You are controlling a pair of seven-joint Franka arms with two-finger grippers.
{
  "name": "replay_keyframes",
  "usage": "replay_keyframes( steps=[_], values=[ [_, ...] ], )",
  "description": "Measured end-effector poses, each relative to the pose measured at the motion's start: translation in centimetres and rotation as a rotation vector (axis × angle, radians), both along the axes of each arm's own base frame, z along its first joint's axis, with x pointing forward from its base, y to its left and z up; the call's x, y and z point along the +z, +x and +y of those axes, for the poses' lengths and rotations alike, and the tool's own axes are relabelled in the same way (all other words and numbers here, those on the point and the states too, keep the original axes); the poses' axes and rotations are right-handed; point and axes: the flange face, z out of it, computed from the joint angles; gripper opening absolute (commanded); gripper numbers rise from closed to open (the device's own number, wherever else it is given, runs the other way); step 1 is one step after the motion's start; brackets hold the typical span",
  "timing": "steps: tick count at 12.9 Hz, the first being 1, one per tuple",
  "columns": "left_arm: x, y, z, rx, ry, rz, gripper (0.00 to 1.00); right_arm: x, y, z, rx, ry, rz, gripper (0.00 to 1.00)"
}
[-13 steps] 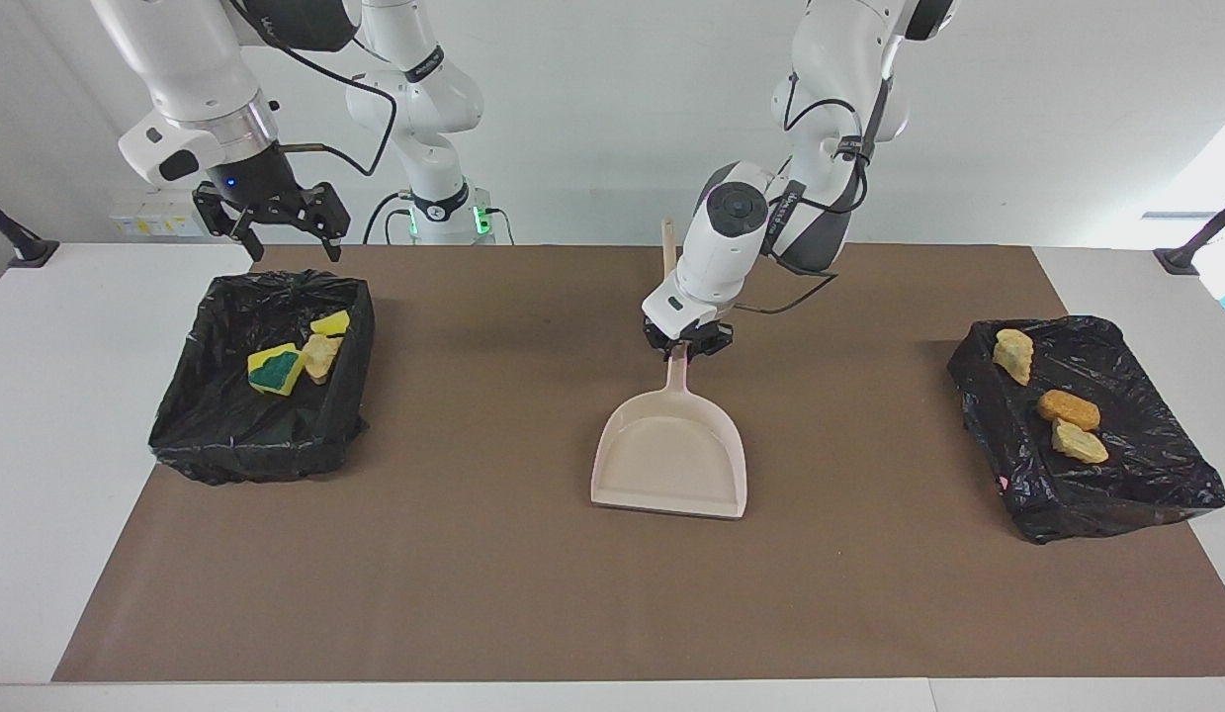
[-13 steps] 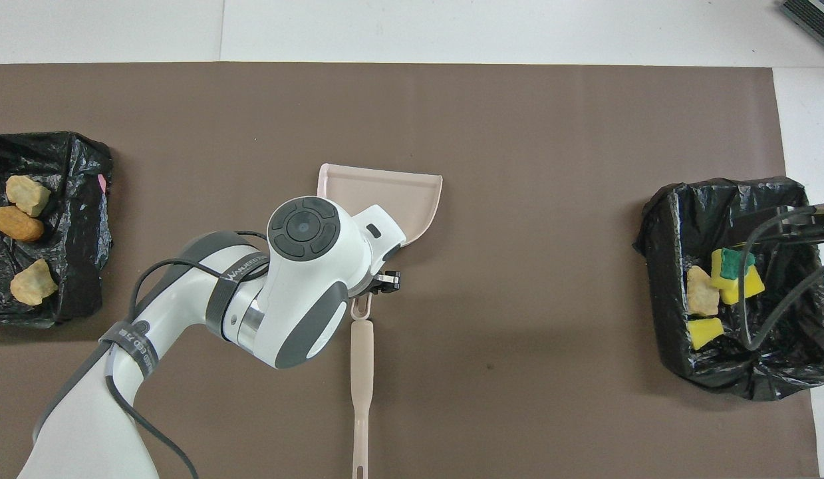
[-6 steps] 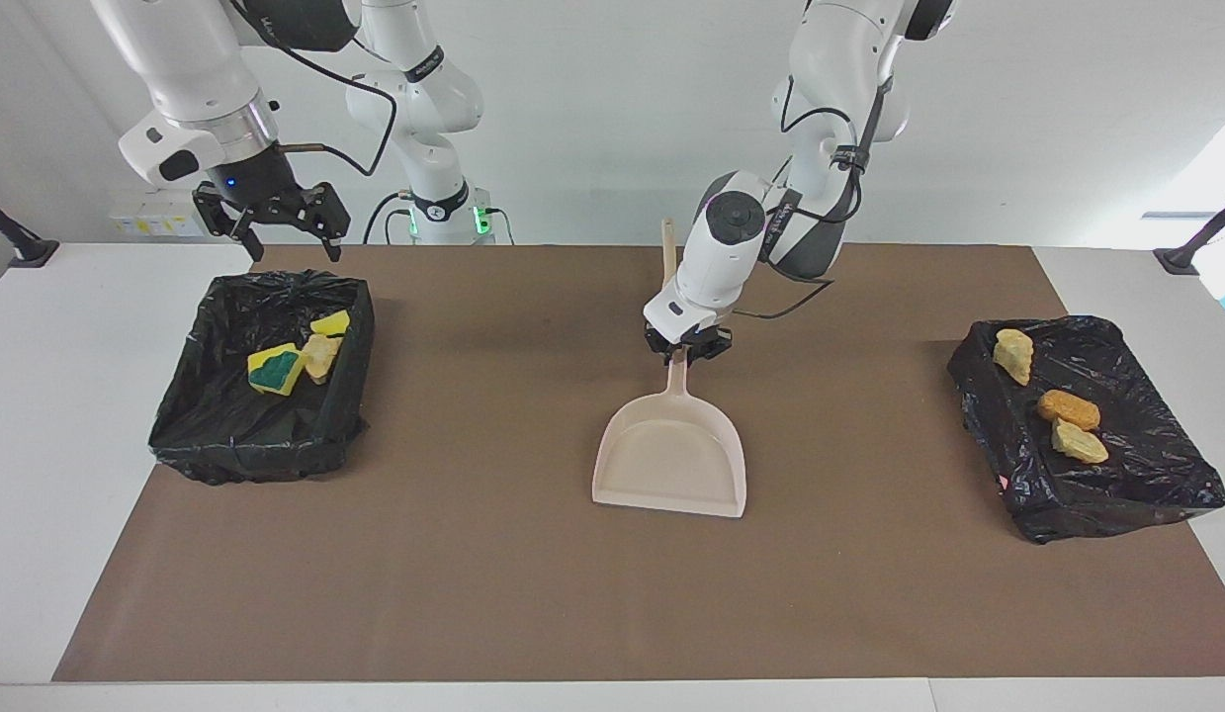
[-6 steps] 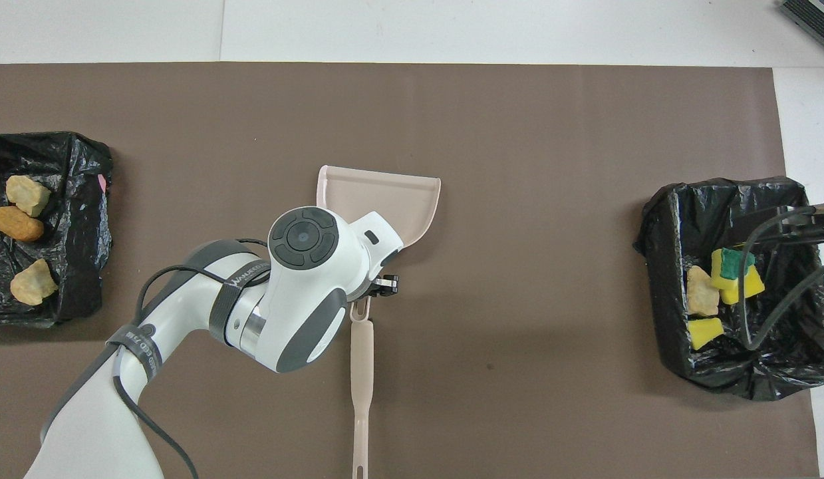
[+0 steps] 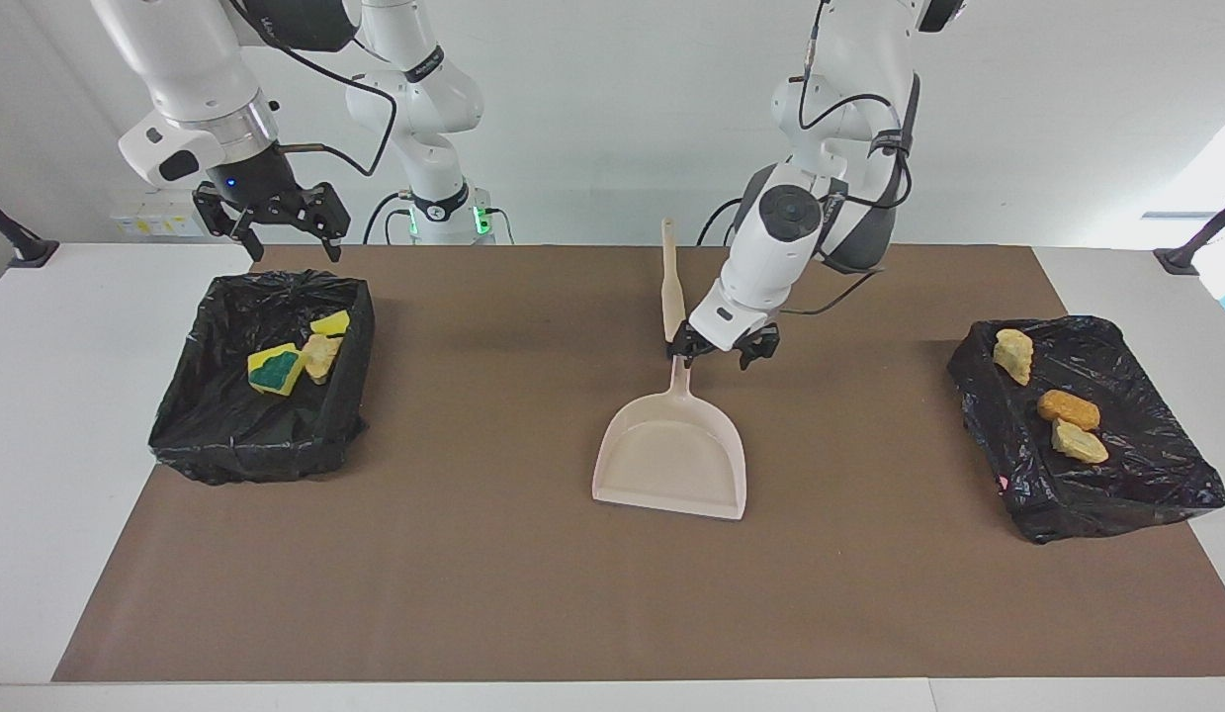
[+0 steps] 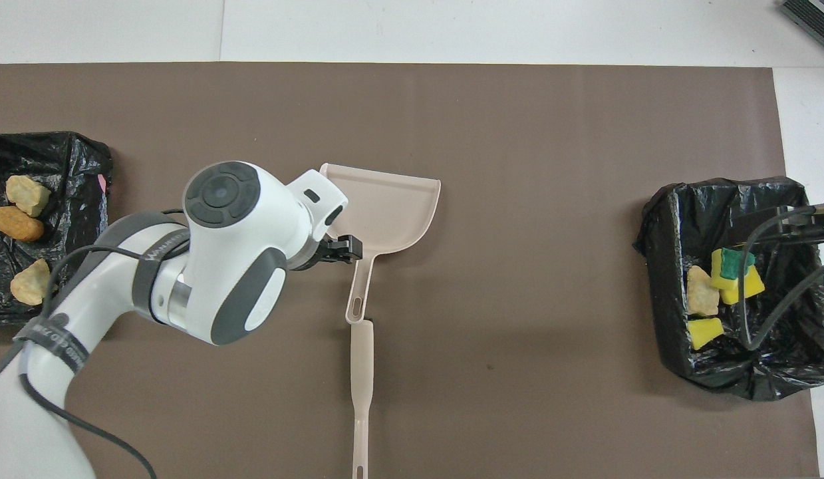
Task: Sweep and dump trash in bin
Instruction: 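Open the left gripper and withdraw it from the dustpan handle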
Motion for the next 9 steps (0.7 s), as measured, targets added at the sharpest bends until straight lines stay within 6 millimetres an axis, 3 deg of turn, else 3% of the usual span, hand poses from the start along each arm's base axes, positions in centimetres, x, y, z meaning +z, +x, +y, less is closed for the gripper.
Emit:
replay_keyframes(
  steps=[3, 6, 9],
  values=[
    [4.1, 2.5, 6.5, 0.001, -0.005, -0.058, 1.0, 0.0, 0.0, 0.0, 0.0, 0.0, 0.0, 1.0],
    [6.1, 3.5, 14.2, -0.063, 0.015, -0.053, 1.0, 0.0, 0.0, 0.0, 0.0, 0.0, 0.0, 1.0],
    [7.4, 2.8, 16.9, -0.152, 0.077, -0.002, 1.0, 0.0, 0.0, 0.0, 0.0, 0.0, 0.0, 1.0]
  ],
)
